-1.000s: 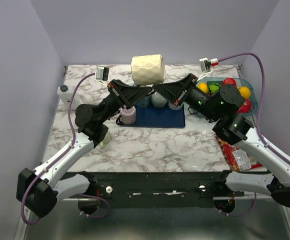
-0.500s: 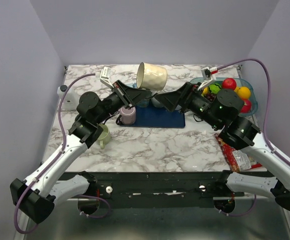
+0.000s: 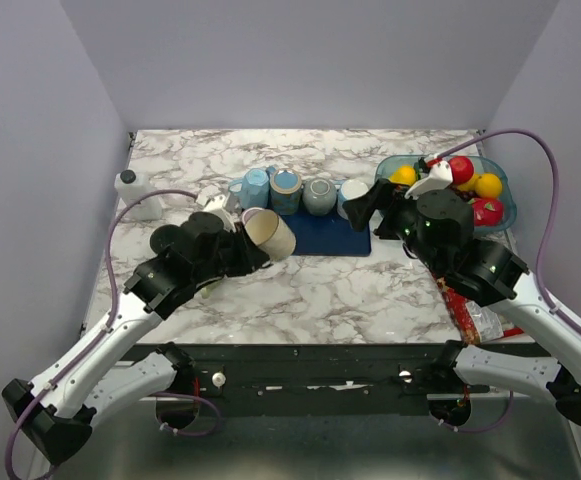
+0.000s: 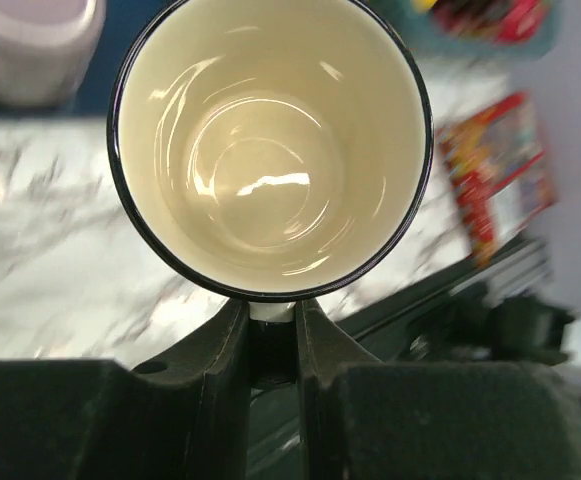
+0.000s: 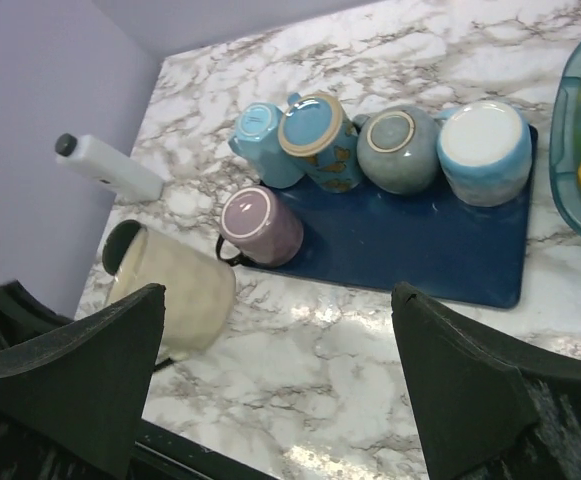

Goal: Turn the mug right side up

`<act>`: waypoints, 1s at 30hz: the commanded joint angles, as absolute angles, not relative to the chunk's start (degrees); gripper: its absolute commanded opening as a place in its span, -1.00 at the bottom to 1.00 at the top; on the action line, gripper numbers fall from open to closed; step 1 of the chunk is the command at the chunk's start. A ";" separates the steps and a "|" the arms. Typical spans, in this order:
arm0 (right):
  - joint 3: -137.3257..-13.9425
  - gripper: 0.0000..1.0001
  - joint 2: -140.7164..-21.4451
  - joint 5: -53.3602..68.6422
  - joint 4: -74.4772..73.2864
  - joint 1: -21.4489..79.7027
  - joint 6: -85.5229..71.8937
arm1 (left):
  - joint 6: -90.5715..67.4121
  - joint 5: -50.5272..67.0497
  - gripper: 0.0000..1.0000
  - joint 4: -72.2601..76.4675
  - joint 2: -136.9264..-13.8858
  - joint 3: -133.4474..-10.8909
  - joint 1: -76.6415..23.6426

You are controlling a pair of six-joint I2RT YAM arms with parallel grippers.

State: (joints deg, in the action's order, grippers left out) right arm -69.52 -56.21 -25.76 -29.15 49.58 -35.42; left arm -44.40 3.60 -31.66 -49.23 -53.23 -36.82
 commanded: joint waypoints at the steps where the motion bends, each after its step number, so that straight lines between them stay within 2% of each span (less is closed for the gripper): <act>1: -68.99 1.00 -56.77 -29.18 -31.64 49.66 -34.19 | -44.11 -7.09 -1.00 -38.14 -45.27 -48.88 -43.23; 11: -68.12 1.00 -59.41 -26.28 -32.96 49.57 -36.91 | -53.08 -25.98 -1.00 -37.79 -49.30 -40.70 -55.53; 15: -67.24 1.00 -59.15 -25.58 -33.49 49.48 -37.97 | -55.45 -32.32 -1.00 -38.14 -51.94 -39.73 -57.04; 22: -66.18 1.00 -58.62 -25.05 -34.28 49.48 -38.93 | -58.80 -37.00 -1.00 -38.15 -51.95 -36.39 -57.57; 30: -65.22 1.00 -58.62 -24.26 -34.80 49.40 -39.64 | -56.69 -36.12 -1.00 -34.37 -48.52 -30.16 -57.57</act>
